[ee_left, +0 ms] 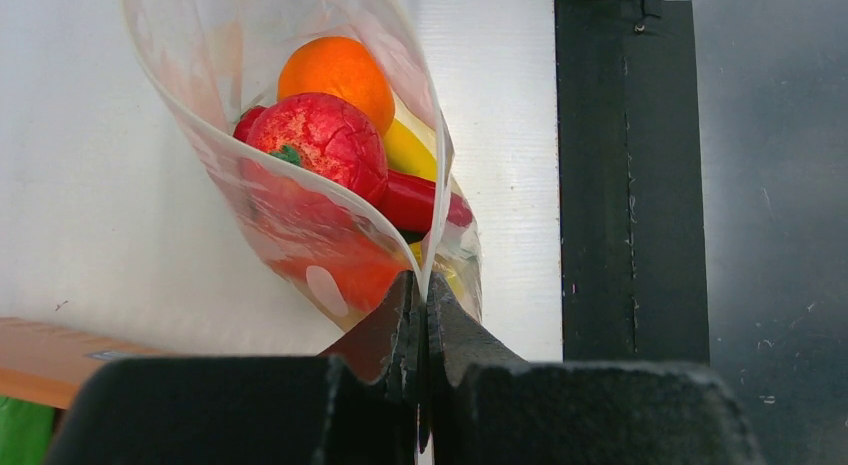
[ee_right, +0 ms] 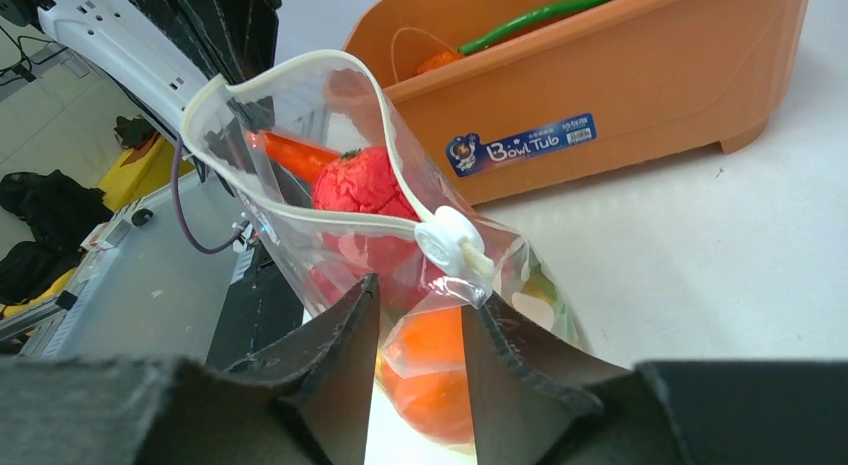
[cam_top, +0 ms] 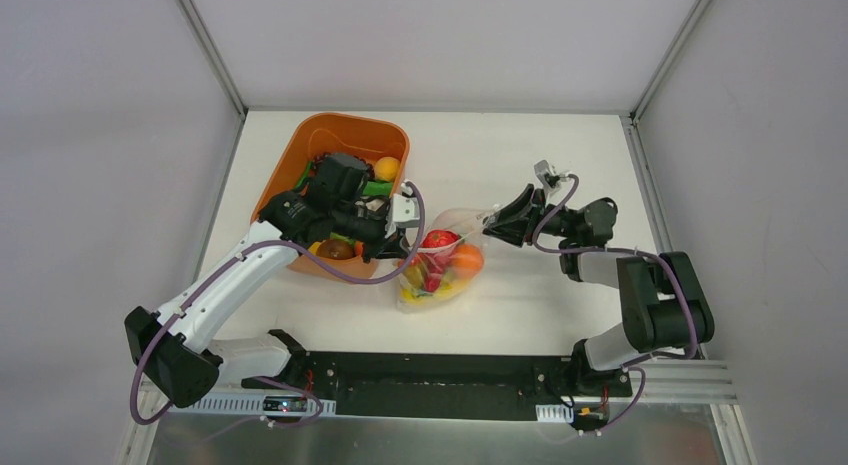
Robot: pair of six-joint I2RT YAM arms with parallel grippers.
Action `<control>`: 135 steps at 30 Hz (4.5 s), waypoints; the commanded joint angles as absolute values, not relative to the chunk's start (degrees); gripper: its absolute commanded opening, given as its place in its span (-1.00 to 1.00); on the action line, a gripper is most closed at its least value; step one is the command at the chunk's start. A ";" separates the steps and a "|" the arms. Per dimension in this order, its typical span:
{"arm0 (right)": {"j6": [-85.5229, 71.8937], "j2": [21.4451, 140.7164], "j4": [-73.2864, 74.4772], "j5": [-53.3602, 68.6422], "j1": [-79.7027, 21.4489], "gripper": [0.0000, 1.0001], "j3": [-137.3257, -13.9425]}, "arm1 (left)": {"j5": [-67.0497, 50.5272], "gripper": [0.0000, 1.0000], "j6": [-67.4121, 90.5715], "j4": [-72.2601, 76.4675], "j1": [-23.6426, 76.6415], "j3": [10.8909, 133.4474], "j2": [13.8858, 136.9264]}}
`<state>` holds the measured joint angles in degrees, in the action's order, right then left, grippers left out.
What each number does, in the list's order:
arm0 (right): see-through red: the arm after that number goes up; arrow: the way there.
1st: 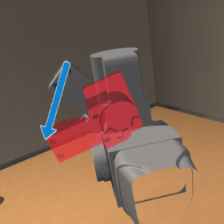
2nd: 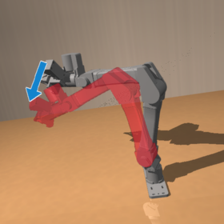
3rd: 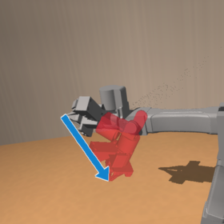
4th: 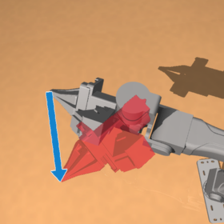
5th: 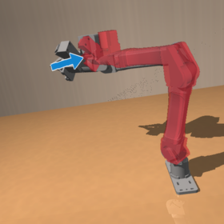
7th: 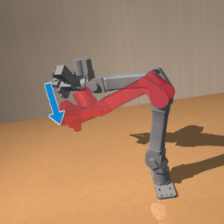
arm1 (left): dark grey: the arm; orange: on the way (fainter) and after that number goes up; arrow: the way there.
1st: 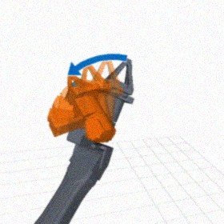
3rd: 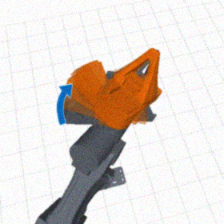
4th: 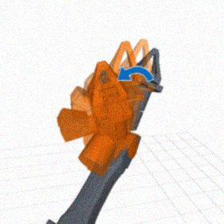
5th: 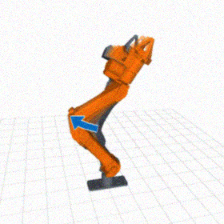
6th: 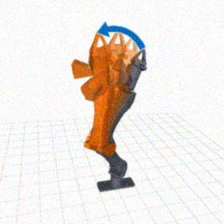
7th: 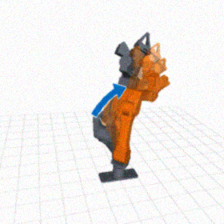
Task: Place the food in the zip-top bag and seal the zipper
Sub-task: Zip the zipper food storage bag at the center of the board.
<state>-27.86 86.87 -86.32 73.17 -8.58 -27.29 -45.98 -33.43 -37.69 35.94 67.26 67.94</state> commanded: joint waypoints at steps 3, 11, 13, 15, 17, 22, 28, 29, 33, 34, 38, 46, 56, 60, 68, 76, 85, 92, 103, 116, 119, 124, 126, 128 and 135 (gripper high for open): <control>-27.05 84.21 -98.87 71.41 -9.15 -0.36 -27.06 | -50.35 -1.00 -33.05 -35.51 35.77 67.27 68.01; -27.99 82.95 -98.67 67.89 -8.83 -1.00 -25.22 | -47.95 -1.00 -33.39 -37.18 35.24 66.42 66.33; -27.75 81.50 -98.43 65.00 -8.44 -1.00 -23.96 | -47.61 -1.00 -33.28 -38.07 34.41 66.12 65.70; -26.62 79.56 -96.50 61.10 -7.70 -1.00 -22.49 | -47.42 -1.00 -33.29 -39.12 33.40 65.82 65.14; -24.83 76.73 -92.11 57.21 -7.03 -1.00 -21.35 | -47.30 -1.00 -33.41 -40.08 32.48 65.42 64.56; -13.58 65.26 -65.48 53.11 -7.19 -1.00 -22.38 | -46.40 -1.00 -32.89 -39.35 31.47 64.46 63.38; -5.62 53.11 -43.49 51.25 -10.73 -1.00 -23.52 | -43.28 -0.33 -25.57 -32.82 31.46 65.49 65.80; -2.72 52.03 -43.38 49.87 -10.99 -1.00 -23.13 | -42.12 -0.23 -23.99 -32.10 31.46 66.01 66.26; -3.35 50.46 -41.01 45.37 -12.21 -1.00 -23.08 | -39.17 0.01 -19.22 -27.10 31.46 67.16 66.03; -3.55 50.58 -40.10 44.90 -12.56 -1.00 -23.44 | -38.67 0.04 -17.55 -24.63 31.46 67.19 65.74; -4.09 51.10 -38.76 43.39 -13.96 -1.00 -24.34 | -38.59 0.19 -11.59 -14.71 31.74 69.38 66.06; -3.82 50.05 -38.02 42.25 -15.13 -1.00 -24.86 | -33.70 0.52 -23.51 -25.79 40.53 84.22 76.88; -2.76 45.21 -36.83 43.41 -15.61 -1.00 -24.63 | -28.82 0.66 -31.59 -30.55 48.79 93.73 86.72; -1.58 44.30 -34.91 44.81 -15.71 -1.00 -24.85 | -29.14 0.68 -31.73 -29.81 50.27 96.94 89.58; -0.44 42.60 -33.38 45.66 -16.16 -1.00 -24.70 | -29.98 0.98 -33.73 -33.58 51.28 101.47 94.30; -0.44 43.19 -33.22 44.69 -16.28 -1.00 -25.09 | -32.17 0.88 -33.32 -37.06 52.13 102.89 97.36; -0.42 41.88 -33.14 44.37 -16.40 -1.00 -24.75 | -25.43 0.48 -30.08 -36.43 52.29 103.66 99.26; -0.44 40.86 -31.84 43.95 -16.41 -1.00 -24.39 | -24.83 -0.29 -29.79 -36.23 52.29 103.88 99.05; -1.41 40.43 -31.06 43.96 -16.36 -0.03 -25.00 | -27.54 -1.00 -30.93 -35.10 52.27 100.19 95.31; 6.91 43.99 -24.27 62.15 -16.24 0.39 -30.93 | -36.66 -1.00 -37.40 -32.94 52.29 91.31 86.08; 7.76 45.43 -24.31 64.31 -16.22 0.33 -32.20 | -37.83 -1.00 -37.88 -33.45 52.29 91.19 85.70; 6.94 46.90 -27.18 67.73 -16.38 0.00 -32.56 | -39.25 -1.00 -38.57 -34.60 52.31 90.85 85.30; 6.76 47.41 -27.58 67.84 -16.37 -0.07 -32.60 | -39.75 -1.00 -38.77 -34.44 52.30 90.47 85.03; 6.53 47.62 -27.73 67.35 -16.41 -0.22 -32.60 | -39.57 -1.00 -38.77 -34.20 52.29 90.12 84.82; 4.78 47.54 -29.19 66.10 -16.37 -0.46 -32.05 | -39.82 -1.00 -38.34 -34.15 52.25 90.01 84.99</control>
<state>5.28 47.79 -24.56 64.79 -16.08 -30.24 -37.06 -37.10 -35.31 51.81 90.11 87.72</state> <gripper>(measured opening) 0.288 0.010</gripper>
